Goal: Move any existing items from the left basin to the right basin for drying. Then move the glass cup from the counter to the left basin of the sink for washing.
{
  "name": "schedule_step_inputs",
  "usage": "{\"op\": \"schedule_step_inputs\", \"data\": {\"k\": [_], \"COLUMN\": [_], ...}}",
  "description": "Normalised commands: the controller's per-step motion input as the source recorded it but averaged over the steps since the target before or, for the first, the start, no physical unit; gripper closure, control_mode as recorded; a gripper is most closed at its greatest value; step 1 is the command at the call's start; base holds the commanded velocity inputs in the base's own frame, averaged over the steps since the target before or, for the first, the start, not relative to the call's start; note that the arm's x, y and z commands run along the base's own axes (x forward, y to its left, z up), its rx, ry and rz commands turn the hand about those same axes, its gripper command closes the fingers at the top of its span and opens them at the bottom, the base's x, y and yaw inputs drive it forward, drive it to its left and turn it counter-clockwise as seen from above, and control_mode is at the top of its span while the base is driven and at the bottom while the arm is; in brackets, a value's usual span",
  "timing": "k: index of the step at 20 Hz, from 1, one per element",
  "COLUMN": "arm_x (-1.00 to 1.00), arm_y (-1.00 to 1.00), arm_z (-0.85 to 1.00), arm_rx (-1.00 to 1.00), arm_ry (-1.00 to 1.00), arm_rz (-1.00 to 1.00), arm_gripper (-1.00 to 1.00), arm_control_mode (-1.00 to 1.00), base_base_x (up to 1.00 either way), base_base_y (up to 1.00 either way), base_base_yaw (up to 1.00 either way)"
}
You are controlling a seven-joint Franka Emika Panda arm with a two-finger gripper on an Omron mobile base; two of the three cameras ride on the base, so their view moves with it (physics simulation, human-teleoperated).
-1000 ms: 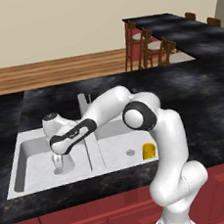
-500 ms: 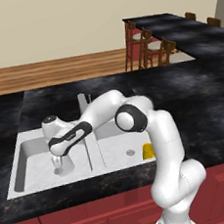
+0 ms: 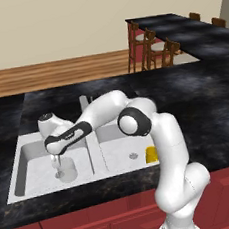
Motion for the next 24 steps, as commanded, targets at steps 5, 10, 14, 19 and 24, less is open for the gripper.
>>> {"op": "schedule_step_inputs", "data": {"k": [5,10,14,19,24], "arm_x": [-0.31,-0.44,-0.39,-0.31,-0.22], "arm_y": [-0.11,-0.24,-0.39,-0.49,-0.6], "arm_z": [0.91,0.93,0.89,0.93,0.81], "arm_rx": [0.0,0.0,0.0,0.01,0.07], "arm_ry": [-0.1,-0.11,-0.1,-0.06,-0.01], "arm_rz": [0.0,0.0,-0.01,-0.02,-0.01], "arm_gripper": [-1.0,-1.0,-1.0,-1.0,-1.0], "arm_control_mode": [-1.0,-1.0,-1.0,-1.0,-1.0], "base_base_x": [0.0,0.0,0.0,0.0,0.0], "base_base_y": [0.0,0.0,0.0,0.0,0.0], "base_base_yaw": [0.0,0.0,0.0,0.0,0.0]}}
